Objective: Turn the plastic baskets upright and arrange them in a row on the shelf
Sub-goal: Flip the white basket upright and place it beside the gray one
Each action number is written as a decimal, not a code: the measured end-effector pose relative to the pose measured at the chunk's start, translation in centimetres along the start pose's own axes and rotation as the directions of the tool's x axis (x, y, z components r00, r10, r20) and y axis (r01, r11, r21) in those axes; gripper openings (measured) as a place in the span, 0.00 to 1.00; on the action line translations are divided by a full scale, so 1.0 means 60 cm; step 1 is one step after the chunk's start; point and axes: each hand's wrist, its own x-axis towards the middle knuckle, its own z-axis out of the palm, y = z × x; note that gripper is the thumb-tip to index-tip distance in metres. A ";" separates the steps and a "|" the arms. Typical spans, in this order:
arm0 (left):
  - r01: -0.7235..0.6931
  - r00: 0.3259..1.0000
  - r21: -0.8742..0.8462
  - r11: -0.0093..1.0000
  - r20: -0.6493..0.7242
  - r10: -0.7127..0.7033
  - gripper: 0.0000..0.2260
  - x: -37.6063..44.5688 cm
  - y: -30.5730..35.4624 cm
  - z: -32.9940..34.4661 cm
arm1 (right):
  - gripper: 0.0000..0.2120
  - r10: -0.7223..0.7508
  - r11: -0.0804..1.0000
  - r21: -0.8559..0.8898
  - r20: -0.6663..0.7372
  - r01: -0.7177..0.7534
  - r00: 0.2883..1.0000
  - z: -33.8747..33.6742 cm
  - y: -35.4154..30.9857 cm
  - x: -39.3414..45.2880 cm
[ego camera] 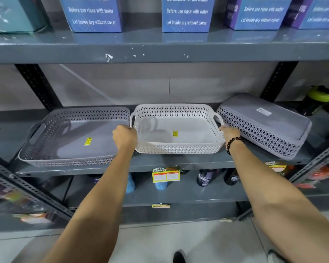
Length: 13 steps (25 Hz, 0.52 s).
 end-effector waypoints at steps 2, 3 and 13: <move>-0.054 0.998 0.087 0.995 -0.034 0.057 0.19 -0.010 -0.009 0.003 | 0.17 -0.061 0.997 -0.048 -0.009 0.060 0.998 0.003 0.012 -0.005; -0.068 0.996 0.119 0.991 -0.047 0.074 0.19 -0.014 -0.012 0.004 | 0.16 -0.067 0.997 -0.036 -0.021 0.066 0.998 0.004 0.019 -0.006; -0.114 0.993 0.226 0.967 -0.005 0.119 0.09 -0.028 -0.019 0.008 | 0.16 -0.109 0.994 0.016 -0.128 0.112 0.986 0.014 0.032 -0.011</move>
